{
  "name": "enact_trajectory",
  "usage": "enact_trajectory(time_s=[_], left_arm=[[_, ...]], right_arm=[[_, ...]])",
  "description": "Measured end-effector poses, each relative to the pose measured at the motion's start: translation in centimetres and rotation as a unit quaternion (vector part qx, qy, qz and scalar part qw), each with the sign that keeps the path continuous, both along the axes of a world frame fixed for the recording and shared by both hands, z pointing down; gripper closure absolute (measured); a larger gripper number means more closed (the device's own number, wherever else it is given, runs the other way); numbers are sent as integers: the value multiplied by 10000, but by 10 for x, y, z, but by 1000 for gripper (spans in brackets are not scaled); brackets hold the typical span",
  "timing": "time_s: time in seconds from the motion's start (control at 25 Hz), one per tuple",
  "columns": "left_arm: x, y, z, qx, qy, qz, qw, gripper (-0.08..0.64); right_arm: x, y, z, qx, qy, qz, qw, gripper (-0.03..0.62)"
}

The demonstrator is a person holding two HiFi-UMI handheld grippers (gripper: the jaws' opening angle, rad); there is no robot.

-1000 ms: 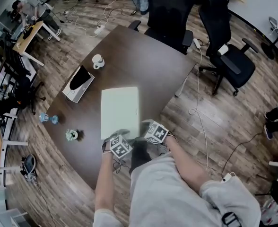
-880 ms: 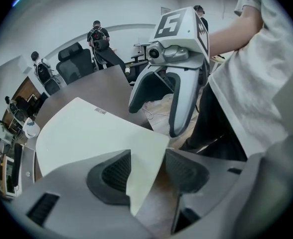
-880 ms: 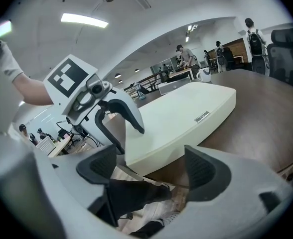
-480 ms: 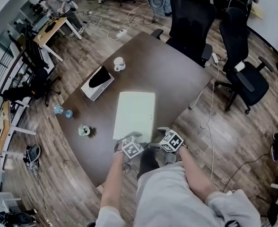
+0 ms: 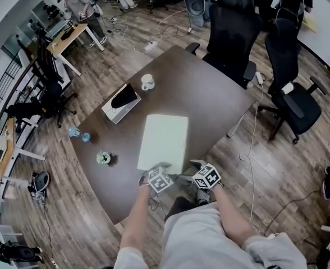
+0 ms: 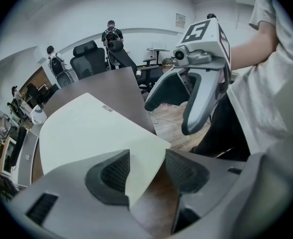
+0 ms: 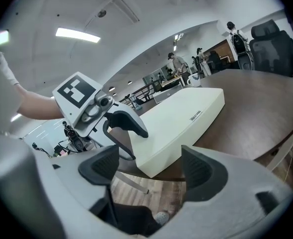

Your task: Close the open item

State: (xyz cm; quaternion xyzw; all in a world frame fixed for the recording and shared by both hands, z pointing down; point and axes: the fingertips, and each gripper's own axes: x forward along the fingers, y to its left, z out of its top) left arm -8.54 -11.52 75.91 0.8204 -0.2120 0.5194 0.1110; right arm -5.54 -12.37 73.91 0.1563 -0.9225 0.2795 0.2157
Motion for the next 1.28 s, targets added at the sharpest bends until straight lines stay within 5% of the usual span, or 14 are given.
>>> enact_trajectory(time_s=[0.28, 0.4, 0.6, 0.88, 1.08, 1.28], left_arm=[[-5, 2, -13, 404, 604, -774, 9944, 350], [-8, 9, -26, 561, 1073, -1308, 9840, 350], [-22, 23, -69, 798, 2108, -2669, 9370, 350], [-49, 47, -110, 1381, 2660, -3684, 8800, 350], [-64, 71, -129, 1645, 2915, -4152, 8459, 350], [-81, 97, -142, 1822, 3007, -4494, 8212, 350]], right_arm=[[3, -3, -20, 49, -173, 825, 9964, 235], [4, 17, -25, 23, -186, 962, 9952, 241], [10, 43, -37, 204, 9, 978, 9950, 241], [14, 55, -65, 529, 98, 1078, 9927, 245], [14, 68, -73, 678, 154, 1121, 9913, 252], [11, 80, -84, 818, 161, 1184, 9895, 255]])
